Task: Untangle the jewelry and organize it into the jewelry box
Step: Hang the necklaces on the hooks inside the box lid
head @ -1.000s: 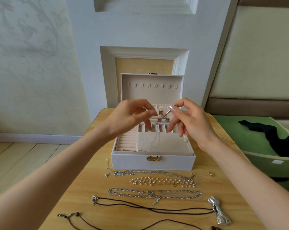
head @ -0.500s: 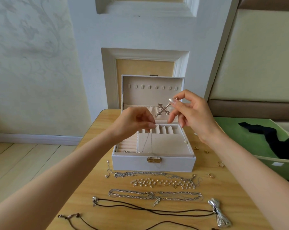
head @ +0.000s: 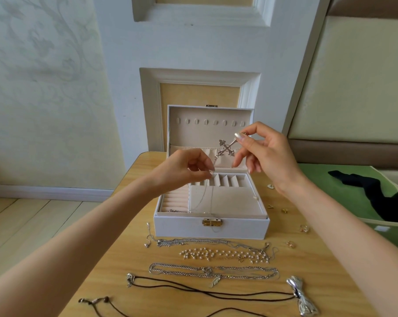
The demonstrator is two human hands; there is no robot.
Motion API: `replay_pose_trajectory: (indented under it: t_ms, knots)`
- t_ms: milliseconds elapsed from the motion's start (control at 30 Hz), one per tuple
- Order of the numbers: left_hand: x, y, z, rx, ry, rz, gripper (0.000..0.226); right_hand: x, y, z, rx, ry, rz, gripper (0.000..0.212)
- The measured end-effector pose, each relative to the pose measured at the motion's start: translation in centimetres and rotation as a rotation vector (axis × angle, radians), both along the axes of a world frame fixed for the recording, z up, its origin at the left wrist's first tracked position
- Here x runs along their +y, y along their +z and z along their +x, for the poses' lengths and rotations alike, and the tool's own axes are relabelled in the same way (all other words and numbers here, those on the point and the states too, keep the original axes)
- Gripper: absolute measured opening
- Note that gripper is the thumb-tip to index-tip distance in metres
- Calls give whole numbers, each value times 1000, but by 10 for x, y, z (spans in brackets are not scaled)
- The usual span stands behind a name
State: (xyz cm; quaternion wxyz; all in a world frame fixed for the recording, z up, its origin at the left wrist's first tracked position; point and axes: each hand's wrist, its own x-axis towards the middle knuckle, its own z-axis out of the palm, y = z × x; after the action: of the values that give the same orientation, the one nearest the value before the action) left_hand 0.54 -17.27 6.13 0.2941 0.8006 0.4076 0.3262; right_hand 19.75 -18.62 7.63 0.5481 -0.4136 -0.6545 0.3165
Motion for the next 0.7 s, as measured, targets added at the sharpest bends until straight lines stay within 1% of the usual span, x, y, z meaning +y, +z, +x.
replay_pose_trajectory:
  t_ms: [133, 200, 333, 433, 500, 567, 700]
  knots:
    - [7, -3, 0, 55, 118, 100, 9, 0, 1, 0, 5, 13, 5, 9]
    - [12, -5, 2, 20, 175, 129, 6, -1, 1, -2, 12, 23, 14, 9]
    - [24, -5, 5, -151, 196, 57, 3, 0, 2, -3, 27, 26, 29, 9]
    - [27, -2, 3, -174, 152, -1, 5, 0, 3, -2, 41, 1, 44, 8]
    - [27, -1, 0, -233, 95, -106, 8, 2, 5, 0, 55, -27, 53, 9]
    - [27, 2, -5, -335, 26, -258, 9, 5, 5, 3, 80, -64, 48, 10]
    - [30, 6, -9, -517, -145, -684, 15, 10, 3, 7, 100, -116, 37, 12]
